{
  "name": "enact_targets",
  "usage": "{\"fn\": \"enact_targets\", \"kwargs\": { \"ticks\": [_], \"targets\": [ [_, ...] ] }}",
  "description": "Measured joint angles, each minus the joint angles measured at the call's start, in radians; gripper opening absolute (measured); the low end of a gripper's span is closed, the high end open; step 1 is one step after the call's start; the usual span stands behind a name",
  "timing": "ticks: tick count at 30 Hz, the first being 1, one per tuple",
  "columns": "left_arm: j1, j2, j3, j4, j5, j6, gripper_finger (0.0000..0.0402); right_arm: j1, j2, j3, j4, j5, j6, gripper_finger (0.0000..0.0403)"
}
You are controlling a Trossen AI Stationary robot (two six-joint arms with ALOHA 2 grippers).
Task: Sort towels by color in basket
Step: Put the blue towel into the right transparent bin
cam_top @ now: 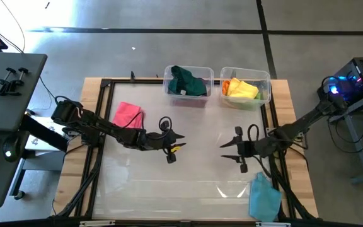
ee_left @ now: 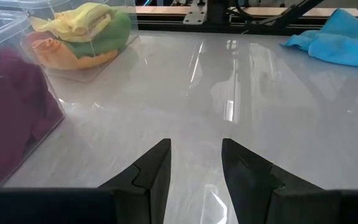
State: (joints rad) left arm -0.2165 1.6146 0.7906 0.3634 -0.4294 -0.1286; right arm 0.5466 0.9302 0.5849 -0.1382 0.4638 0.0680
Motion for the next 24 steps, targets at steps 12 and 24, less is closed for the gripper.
{"fn": "enact_targets", "kwargs": {
  "ticks": [12,24],
  "targets": [
    [0.0,0.0,0.0,0.0,0.0,-0.017,0.0131,0.095,0.0,0.142,-0.281,-0.002,0.212,0.0192],
    [0.0,0.0,0.0,0.001,-0.001,-0.017,0.0131,0.159,0.0,0.187,-0.491,-0.129,0.421,0.0225]
  ]
}}
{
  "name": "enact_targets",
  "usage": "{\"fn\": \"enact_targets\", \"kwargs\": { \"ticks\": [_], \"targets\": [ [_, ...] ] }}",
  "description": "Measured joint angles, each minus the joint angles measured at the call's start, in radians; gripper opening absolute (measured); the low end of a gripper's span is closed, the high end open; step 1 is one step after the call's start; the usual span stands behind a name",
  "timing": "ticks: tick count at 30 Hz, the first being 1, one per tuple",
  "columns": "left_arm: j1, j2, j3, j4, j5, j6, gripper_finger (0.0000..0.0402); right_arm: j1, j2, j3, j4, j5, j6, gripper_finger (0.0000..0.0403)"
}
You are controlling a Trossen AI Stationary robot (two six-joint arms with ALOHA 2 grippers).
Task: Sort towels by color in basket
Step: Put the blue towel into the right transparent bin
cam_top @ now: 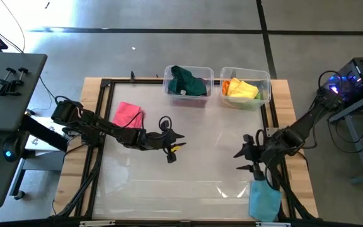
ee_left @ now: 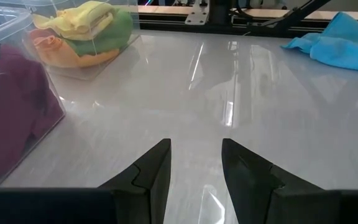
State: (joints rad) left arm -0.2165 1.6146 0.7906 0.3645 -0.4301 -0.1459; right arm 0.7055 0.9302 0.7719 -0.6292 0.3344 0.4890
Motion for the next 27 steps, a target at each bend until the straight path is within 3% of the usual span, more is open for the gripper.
{"fn": "enact_targets", "kwargs": {
  "ticks": [18,27],
  "targets": [
    [0.015,0.0,0.0,0.049,0.0,0.044,0.0131,0.075,0.005,0.0,-0.086,-0.104,0.372,0.0225],
    [0.055,0.0,0.0,0.053,0.0,0.044,0.0131,0.171,0.121,0.0,-0.093,-0.239,0.66,0.0225]
  ]
}}
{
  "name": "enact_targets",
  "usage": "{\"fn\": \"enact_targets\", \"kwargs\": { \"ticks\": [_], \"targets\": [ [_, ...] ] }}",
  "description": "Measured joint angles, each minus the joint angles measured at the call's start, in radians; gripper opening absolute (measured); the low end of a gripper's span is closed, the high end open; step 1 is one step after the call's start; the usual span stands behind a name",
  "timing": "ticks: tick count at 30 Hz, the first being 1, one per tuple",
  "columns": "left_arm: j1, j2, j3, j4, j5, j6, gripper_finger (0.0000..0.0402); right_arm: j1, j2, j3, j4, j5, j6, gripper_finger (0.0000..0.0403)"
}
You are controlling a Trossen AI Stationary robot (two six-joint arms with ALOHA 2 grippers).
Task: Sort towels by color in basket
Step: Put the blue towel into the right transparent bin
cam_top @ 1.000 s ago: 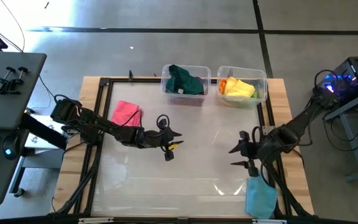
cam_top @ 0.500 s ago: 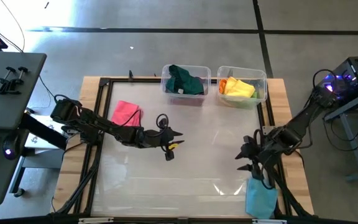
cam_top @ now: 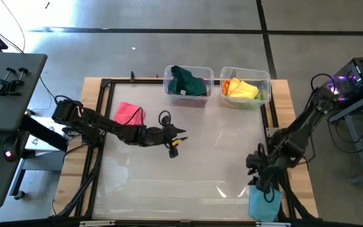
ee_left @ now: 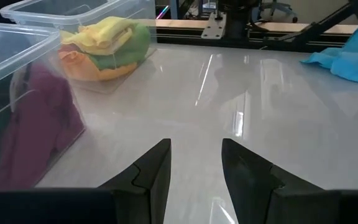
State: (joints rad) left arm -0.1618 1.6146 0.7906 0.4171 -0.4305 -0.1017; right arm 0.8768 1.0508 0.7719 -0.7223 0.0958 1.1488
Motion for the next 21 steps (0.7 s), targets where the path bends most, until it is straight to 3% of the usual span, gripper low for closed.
{"fn": "enact_targets", "kwargs": {
  "ticks": [8,17,21],
  "targets": [
    [0.005,0.0,0.0,-0.001,0.0,0.001,0.0131,0.054,0.142,0.0,0.0,-0.159,0.301,0.0225],
    [0.004,0.0,0.0,-0.002,0.0,0.001,0.0131,0.126,0.215,-0.001,0.0,-0.171,0.517,0.0225],
    [0.004,0.0,0.0,-0.002,0.001,0.001,0.0131,0.169,0.232,-0.001,0.0,-0.11,0.604,0.0225]
  ]
}}
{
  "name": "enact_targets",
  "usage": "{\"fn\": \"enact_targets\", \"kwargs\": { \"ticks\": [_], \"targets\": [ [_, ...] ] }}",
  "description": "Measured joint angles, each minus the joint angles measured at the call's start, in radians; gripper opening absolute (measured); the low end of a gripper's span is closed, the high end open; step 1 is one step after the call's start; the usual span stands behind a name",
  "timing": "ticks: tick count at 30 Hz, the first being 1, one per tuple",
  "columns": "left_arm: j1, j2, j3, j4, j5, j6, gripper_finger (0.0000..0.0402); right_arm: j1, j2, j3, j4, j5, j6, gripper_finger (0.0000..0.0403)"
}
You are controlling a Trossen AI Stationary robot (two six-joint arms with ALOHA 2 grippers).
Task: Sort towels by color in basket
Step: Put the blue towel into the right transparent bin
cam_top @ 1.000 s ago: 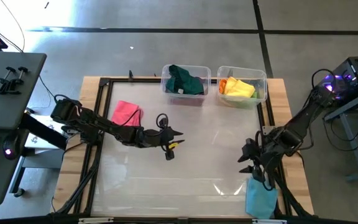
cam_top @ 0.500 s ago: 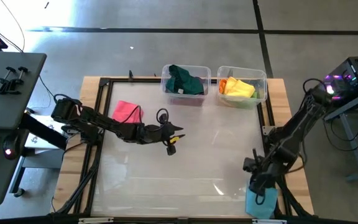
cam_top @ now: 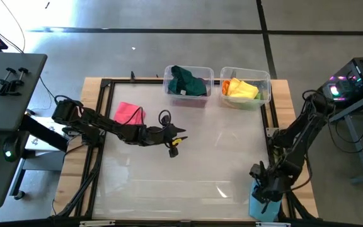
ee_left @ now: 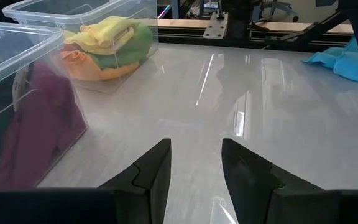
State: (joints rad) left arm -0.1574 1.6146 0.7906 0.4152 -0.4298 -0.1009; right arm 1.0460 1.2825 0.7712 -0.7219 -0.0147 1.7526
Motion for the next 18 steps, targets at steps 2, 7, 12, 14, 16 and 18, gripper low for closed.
{"fn": "enact_targets", "kwargs": {
  "ticks": [2,7,12,14,16,18],
  "targets": [
    [0.0,0.0,0.0,0.0,0.0,0.0,0.0131,0.023,0.014,0.0,0.0,0.029,0.054,0.0225],
    [0.0,0.0,0.0,0.0,0.0,0.0,0.0131,0.066,0.063,0.0,-0.008,0.018,0.181,0.0225],
    [0.0,0.0,0.0,0.002,0.0,-0.002,0.0131,0.076,0.111,0.0,-0.041,0.018,0.184,0.0225],
    [0.0,0.0,0.0,0.002,0.0,-0.007,0.0131,0.073,0.133,0.0,-0.072,0.018,0.179,0.0225],
    [0.0,0.0,0.0,0.002,0.0,-0.01,0.0131,0.072,0.154,0.0,-0.09,0.018,0.178,0.0225],
    [0.0,0.0,0.0,0.002,0.0,-0.01,0.0131,0.072,0.172,0.0,-0.089,0.018,0.169,0.0225]
  ]
}}
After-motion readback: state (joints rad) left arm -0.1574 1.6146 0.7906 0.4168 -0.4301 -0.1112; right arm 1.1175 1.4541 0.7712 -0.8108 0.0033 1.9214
